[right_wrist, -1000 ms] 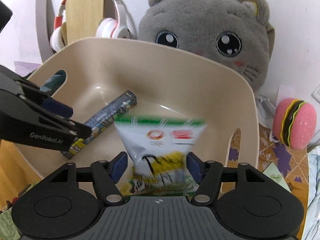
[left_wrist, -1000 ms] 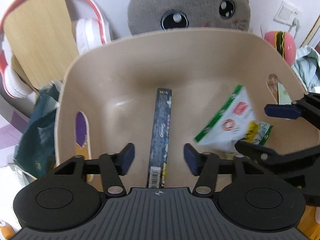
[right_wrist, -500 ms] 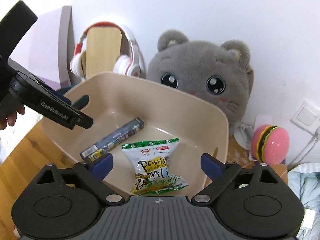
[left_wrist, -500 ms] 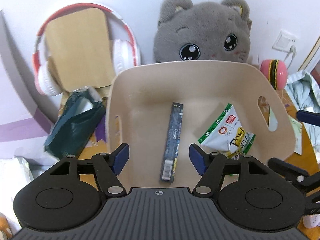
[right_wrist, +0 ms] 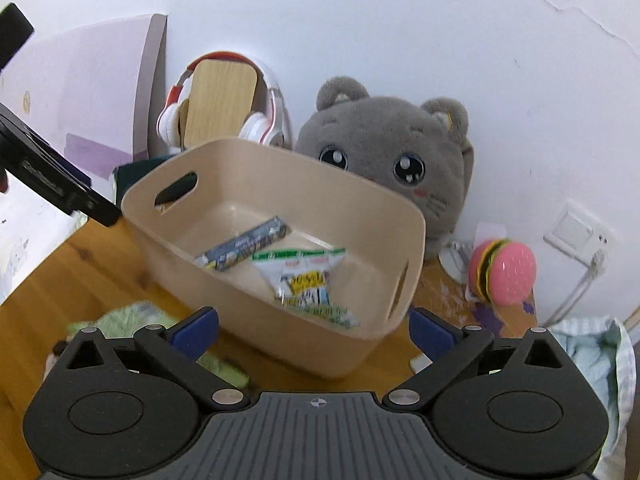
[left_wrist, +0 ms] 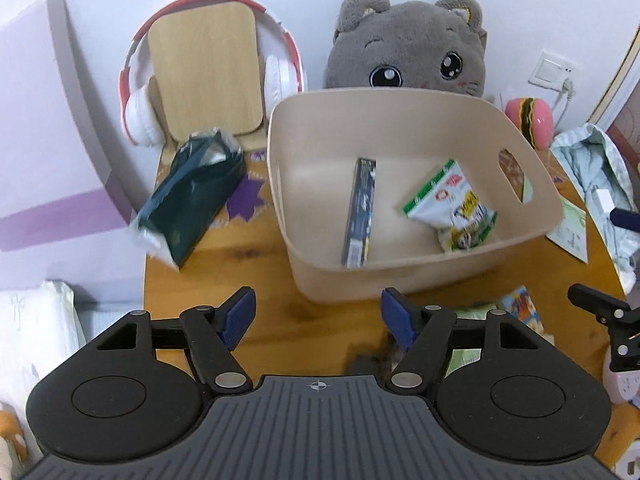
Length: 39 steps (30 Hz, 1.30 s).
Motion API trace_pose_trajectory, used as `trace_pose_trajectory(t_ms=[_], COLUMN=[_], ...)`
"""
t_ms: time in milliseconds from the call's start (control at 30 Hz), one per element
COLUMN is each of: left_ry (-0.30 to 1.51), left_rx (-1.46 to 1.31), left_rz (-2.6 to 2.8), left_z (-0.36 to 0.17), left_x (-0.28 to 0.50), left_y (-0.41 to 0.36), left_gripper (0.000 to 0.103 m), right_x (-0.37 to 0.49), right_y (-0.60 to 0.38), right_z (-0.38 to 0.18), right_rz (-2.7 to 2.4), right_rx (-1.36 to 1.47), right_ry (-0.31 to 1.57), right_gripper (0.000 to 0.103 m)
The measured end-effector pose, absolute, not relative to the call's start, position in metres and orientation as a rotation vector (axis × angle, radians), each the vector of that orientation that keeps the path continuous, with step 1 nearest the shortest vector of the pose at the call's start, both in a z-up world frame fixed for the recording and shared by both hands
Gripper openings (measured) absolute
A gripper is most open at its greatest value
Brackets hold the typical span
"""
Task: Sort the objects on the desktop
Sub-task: 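Move both tools back to the table clutter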
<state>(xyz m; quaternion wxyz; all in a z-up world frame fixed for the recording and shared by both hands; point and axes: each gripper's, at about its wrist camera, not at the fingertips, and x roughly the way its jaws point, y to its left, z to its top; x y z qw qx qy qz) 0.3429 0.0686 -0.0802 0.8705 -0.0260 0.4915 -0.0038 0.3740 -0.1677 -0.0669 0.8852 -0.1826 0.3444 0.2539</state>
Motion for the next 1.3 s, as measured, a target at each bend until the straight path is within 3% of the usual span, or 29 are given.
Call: trace_pose_trajectory(t_ms=[633, 1300], left_ry=[1.205, 1.321], left_rx=[-0.061, -0.248], left_rz=[-0.081, 0.082], left_z=[-0.127, -0.193], left_x=[0.265, 0.262], left_y=[0.037, 0.041], left_gripper=[0.073, 0.077], right_x=[0.307, 0.317], right_y=[-0.196, -0.186], right_z=[-0.127, -0.172], right_rz=[0.512, 0.509], right_rx=[-0.392, -0.389], right_ry=[0.891, 0.998], right_gripper=[0.103, 0.103])
